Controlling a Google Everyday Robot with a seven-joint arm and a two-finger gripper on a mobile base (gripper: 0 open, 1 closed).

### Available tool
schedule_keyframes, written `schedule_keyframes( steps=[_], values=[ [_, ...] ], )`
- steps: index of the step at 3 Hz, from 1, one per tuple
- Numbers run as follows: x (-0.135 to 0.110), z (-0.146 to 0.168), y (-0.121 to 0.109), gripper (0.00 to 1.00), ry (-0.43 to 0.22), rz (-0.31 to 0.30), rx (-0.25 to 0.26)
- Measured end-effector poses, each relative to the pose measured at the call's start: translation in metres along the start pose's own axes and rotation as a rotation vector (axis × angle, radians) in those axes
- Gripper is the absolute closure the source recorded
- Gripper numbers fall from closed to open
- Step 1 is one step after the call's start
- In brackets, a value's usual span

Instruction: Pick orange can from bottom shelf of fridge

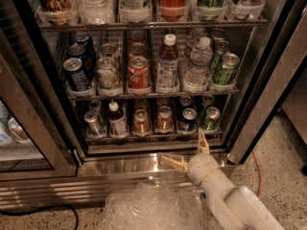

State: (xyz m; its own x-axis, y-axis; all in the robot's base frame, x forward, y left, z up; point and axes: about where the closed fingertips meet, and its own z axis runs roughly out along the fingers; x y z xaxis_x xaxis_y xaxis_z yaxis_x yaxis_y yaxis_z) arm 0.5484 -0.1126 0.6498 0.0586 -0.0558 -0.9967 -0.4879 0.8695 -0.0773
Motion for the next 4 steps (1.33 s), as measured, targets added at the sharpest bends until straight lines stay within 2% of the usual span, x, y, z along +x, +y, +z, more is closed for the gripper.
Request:
schedule_keyframes(
  steps=[1,2,4],
  values=[
    [0.052,0.009,0.025,0.0,-0.033,0.044,0.016],
    [0.053,0.014,0.028,0.0,-0.037,0.039,0.002],
    [0.057,0.046,0.027,0.0,-0.064,0.059,0.02]
  ],
)
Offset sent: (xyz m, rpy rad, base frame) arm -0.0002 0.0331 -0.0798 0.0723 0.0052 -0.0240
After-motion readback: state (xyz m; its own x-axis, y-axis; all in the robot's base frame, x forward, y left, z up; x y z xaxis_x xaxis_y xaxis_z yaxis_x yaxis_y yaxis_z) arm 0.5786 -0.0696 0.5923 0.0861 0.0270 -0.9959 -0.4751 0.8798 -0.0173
